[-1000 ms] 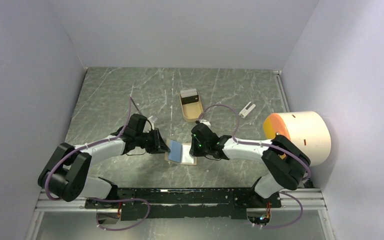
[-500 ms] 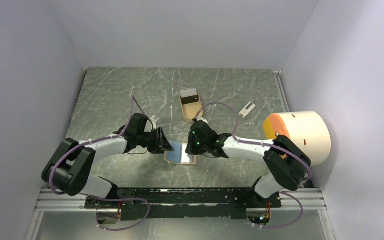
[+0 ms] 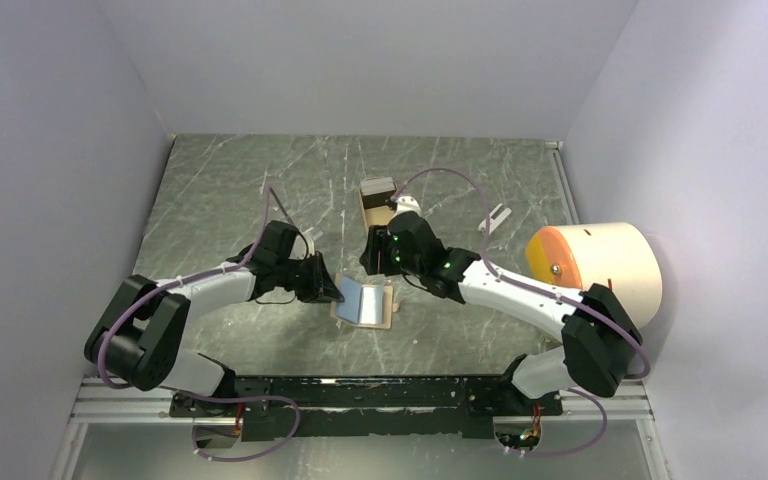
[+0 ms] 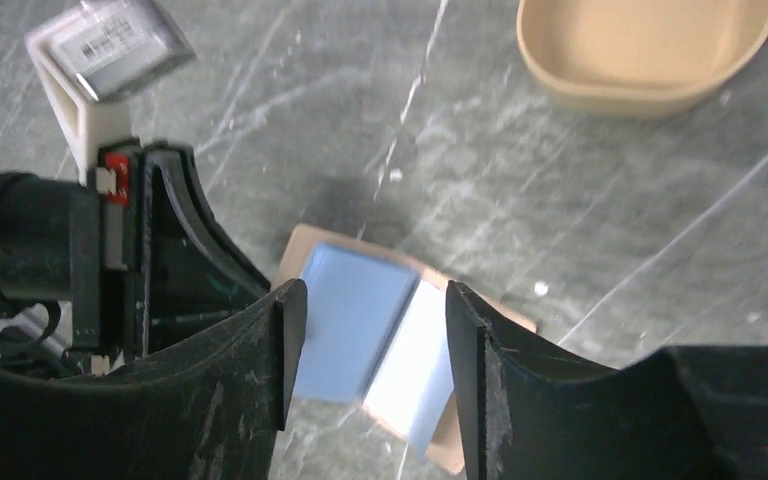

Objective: Put the credit cards into the card holder
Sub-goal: Open the card holder at the center of the board, then pick up the credit card from the storage box.

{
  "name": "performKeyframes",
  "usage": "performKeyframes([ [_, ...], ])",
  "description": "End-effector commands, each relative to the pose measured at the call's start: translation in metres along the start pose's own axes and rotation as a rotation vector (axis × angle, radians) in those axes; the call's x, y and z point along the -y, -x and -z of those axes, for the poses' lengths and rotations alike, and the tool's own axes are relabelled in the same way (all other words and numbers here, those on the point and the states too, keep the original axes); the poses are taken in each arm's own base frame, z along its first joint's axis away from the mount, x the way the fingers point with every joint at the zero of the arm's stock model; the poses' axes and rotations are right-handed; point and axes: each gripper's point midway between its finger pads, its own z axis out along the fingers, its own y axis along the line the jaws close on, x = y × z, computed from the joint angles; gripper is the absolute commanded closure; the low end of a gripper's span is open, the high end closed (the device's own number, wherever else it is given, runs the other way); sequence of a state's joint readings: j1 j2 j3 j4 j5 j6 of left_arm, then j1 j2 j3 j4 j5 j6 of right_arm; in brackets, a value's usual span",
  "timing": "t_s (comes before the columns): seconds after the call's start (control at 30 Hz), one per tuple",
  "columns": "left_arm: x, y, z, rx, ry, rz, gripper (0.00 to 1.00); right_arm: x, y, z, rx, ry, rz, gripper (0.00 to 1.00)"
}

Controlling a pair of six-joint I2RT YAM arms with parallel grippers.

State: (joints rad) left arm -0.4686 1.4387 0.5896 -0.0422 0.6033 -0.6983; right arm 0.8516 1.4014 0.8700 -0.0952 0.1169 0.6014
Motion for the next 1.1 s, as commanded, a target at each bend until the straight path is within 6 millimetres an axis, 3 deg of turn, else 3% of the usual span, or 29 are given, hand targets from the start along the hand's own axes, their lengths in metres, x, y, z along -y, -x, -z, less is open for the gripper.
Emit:
performKeyframes([
  [0.0, 0.015, -0.003, 0.008, -0.026, -0.043, -0.044, 0.87, 0.009, 0.045, 0.005, 0.117, -0.056, 0.168, 0.42],
  [0.13, 0.017, -0.013, 0.009, -0.077, -0.071, -0.021, 0.86, 0.017, 0.081, -0.003, 0.149, -0.058, 0.232, 0.41],
  [0.27, 0.008, -0.009, 0.012, -0.085, 0.005, -0.05, 0.86, 0.028, 0.108, -0.018, 0.137, -0.042, 0.362, 0.38],
  [0.6, 0.008, 0.014, 0.039, -0.09, -0.087, 0.009, 0.84, 0.083, 0.144, -0.083, 0.07, -0.184, 0.684, 0.34],
  [0.73, 0.007, 0.022, 0.05, -0.091, -0.088, 0.011, 0.83, 0.091, 0.161, -0.1, 0.109, -0.157, 0.783, 0.35],
  [0.83, 0.003, 0.023, 0.052, -0.109, -0.08, 0.0, 0.82, 0.091, 0.151, -0.118, 0.065, -0.093, 0.916, 0.35],
  [0.93, 0.001, 0.019, 0.052, -0.128, -0.089, 0.003, 0.82, 0.114, 0.146, -0.133, 0.028, -0.111, 0.958, 0.34],
  [1.07, 0.01, 0.014, 0.054, -0.145, -0.163, -0.012, 0.81, 0.113, 0.14, -0.135, 0.054, -0.039, 1.129, 0.34],
])
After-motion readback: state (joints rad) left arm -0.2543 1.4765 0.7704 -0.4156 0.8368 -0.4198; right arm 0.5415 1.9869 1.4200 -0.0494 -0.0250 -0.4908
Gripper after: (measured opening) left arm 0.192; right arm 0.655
